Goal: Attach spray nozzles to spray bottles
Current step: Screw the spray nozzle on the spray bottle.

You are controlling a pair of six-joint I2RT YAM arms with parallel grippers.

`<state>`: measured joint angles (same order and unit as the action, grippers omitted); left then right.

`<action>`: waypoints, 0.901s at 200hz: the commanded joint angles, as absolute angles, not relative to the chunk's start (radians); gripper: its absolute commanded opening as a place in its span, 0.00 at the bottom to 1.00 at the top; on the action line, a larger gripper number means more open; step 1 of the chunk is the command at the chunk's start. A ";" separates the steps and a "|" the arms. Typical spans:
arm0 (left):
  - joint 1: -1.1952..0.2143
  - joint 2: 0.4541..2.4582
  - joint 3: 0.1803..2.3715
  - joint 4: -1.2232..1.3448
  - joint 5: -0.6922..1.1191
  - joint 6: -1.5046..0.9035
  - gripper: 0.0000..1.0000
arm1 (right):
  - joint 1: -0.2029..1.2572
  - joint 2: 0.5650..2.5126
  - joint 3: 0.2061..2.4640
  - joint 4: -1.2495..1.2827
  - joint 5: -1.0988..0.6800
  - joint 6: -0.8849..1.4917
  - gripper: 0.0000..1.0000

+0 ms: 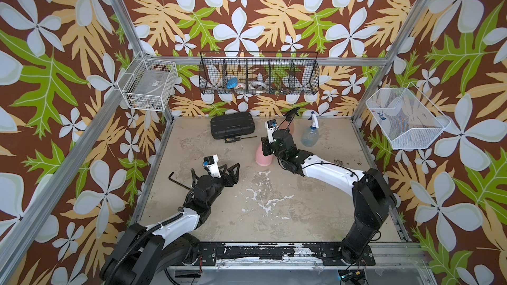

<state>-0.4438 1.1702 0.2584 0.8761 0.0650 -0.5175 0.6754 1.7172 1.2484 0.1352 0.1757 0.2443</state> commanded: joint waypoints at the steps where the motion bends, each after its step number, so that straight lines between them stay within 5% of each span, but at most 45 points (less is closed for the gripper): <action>1: -0.467 1.255 0.332 1.039 0.228 -0.273 0.76 | 0.660 1.650 1.235 0.030 0.143 0.182 0.02; 61: -0.477 1.476 0.381 1.400 0.374 0.029 0.90 | 0.652 1.409 1.184 -0.074 0.115 0.123 0.03; 98: -0.479 1.561 0.484 1.349 0.564 -0.045 0.93 | 0.652 1.335 1.193 -0.094 0.055 0.120 0.02; 112: -0.480 1.576 0.505 1.307 0.589 -0.035 0.99 | 0.652 1.316 1.193 -0.089 0.027 0.118 0.02; 180: -0.493 1.607 0.544 1.271 0.676 -0.023 1.00 | 0.711 1.316 1.235 -0.086 -0.031 0.127 0.02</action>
